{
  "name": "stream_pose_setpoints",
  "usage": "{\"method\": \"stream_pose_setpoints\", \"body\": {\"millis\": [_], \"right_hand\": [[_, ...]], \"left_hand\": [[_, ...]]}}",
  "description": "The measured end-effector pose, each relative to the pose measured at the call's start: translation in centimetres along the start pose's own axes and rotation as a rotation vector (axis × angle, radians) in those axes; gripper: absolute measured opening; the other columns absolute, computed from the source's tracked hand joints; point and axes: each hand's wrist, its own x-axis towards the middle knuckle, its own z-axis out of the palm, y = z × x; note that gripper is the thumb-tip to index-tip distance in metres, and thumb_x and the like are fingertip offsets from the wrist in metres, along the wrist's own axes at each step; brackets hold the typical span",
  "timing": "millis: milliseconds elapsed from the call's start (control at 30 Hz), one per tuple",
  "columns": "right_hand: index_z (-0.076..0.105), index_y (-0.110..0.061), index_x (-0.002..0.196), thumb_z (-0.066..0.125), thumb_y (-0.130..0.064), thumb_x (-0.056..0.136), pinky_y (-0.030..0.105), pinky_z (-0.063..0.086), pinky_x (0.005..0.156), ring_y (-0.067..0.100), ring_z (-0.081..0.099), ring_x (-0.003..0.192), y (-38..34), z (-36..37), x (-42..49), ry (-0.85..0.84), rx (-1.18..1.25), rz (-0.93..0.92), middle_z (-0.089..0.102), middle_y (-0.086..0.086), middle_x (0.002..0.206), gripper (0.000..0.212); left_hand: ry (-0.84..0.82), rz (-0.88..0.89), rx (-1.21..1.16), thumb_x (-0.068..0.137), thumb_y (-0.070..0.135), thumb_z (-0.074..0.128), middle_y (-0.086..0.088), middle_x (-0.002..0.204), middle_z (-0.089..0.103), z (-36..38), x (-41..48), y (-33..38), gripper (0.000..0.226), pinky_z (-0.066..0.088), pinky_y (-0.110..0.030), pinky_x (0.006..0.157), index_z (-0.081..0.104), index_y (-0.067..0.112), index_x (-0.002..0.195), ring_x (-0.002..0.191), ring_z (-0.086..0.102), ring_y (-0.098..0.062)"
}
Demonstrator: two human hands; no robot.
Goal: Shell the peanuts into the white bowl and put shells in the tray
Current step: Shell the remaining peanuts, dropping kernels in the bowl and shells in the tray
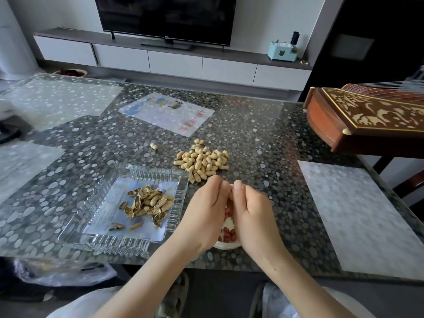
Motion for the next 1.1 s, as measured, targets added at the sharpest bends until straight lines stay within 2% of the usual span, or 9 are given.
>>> {"method": "stream_pose_setpoints", "body": {"millis": [233, 367, 533, 667, 767, 833, 933, 1033, 1100], "right_hand": [[0.066, -0.019, 0.076, 0.031, -0.024, 0.103, 0.025, 0.046, 0.057, 0.009, 0.061, 0.064, 0.3, 0.8, 0.2, -0.016, 0.007, 0.099, 0.065, -0.004, 0.068, 0.044], [0.065, -0.020, 0.070, 0.032, -0.021, 0.101, 0.014, 0.038, 0.047, 0.003, 0.054, 0.051, -0.2, 0.3, 0.4, -0.063, 0.082, 0.225, 0.060, -0.009, 0.055, 0.045], [0.058, -0.001, 0.069, 0.035, -0.033, 0.102, 0.032, 0.045, 0.055, 0.017, 0.057, 0.057, -0.1, -0.1, 1.0, -0.072, 0.046, 0.311, 0.059, 0.011, 0.060, 0.052], [0.068, -0.006, 0.090, 0.037, -0.042, 0.100, 0.040, 0.057, 0.075, 0.022, 0.070, 0.080, 0.0, -0.7, 1.3, -0.179, 0.141, 0.440, 0.072, 0.012, 0.083, 0.049], [0.062, -0.010, 0.084, 0.042, -0.037, 0.100, 0.022, 0.050, 0.051, 0.007, 0.066, 0.055, -0.6, -1.4, 1.5, -0.239, 0.358, 0.619, 0.068, -0.004, 0.057, 0.038], [0.050, -0.011, 0.069, 0.042, -0.032, 0.101, 0.017, 0.031, 0.036, 0.005, 0.044, 0.033, -0.8, -1.9, 1.6, -0.285, 0.481, 0.669, 0.047, -0.008, 0.038, 0.039], [0.043, -0.013, 0.063, 0.040, -0.032, 0.101, 0.019, 0.021, 0.036, 0.005, 0.029, 0.033, -0.3, -2.4, 2.0, -0.324, 0.570, 0.692, 0.036, -0.009, 0.038, 0.043], [0.051, -0.010, 0.068, 0.039, -0.040, 0.101, 0.019, 0.031, 0.043, 0.003, 0.041, 0.036, 0.1, -2.9, 2.2, -0.295, 0.322, 0.583, 0.046, -0.011, 0.042, 0.046], [0.059, -0.001, 0.074, 0.037, -0.044, 0.100, 0.021, 0.033, 0.051, 0.007, 0.045, 0.048, 0.6, -3.2, 2.2, -0.277, -0.060, 0.360, 0.050, -0.004, 0.053, 0.055]], "left_hand": [[0.052, -0.057, 0.151, 0.101, 0.023, 0.034, 0.003, 0.066, 0.042, 0.9, 0.2, -0.6, 0.036, 0.032, -0.017, 0.053, 0.032, 0.015, 0.067, 0.057, 0.034, -0.007], [0.047, -0.078, 0.185, 0.102, 0.021, 0.031, 0.002, 0.069, 0.042, 0.7, 0.3, -0.8, 0.034, 0.034, -0.017, 0.056, 0.033, 0.015, 0.068, 0.060, 0.036, -0.008], [0.023, -0.100, 0.156, 0.102, 0.024, 0.031, 0.004, 0.069, 0.041, 0.3, 0.3, -0.8, 0.033, 0.033, -0.016, 0.056, 0.035, 0.014, 0.071, 0.060, 0.036, -0.008], [-0.054, -0.215, -0.102, 0.099, 0.035, 0.041, -0.002, 0.072, 0.046, -0.2, 0.5, -1.2, 0.034, 0.045, -0.040, 0.073, 0.042, 0.015, 0.071, 0.071, 0.045, -0.017], [-0.093, -0.342, -0.319, 0.097, 0.034, 0.045, -0.007, 0.078, 0.057, -0.4, 0.6, -1.1, 0.030, 0.049, -0.052, 0.090, 0.054, 0.014, 0.077, 0.080, 0.055, -0.025], [-0.120, -0.377, -0.428, 0.100, 0.021, 0.042, -0.010, 0.077, 0.055, -0.4, 0.6, -0.9, 0.027, 0.047, -0.042, 0.081, 0.056, 0.009, 0.080, 0.076, 0.051, -0.025], [-0.150, -0.411, -0.588, 0.100, 0.013, 0.037, -0.005, 0.063, 0.042, -0.6, 0.6, -0.4, 0.030, 0.034, -0.026, 0.059, 0.048, 0.008, 0.073, 0.057, 0.037, -0.014], [-0.121, -0.405, -0.540, 0.100, 0.013, 0.039, 0.001, 0.059, 0.038, -1.2, 0.7, -0.4, 0.031, 0.031, -0.021, 0.052, 0.043, 0.011, 0.069, 0.053, 0.033, -0.009], [-0.072, -0.306, -0.258, 0.098, 0.019, 0.044, 0.005, 0.059, 0.040, -1.6, 0.8, -0.5, 0.034, 0.032, -0.024, 0.057, 0.042, 0.016, 0.064, 0.054, 0.036, -0.008]]}}
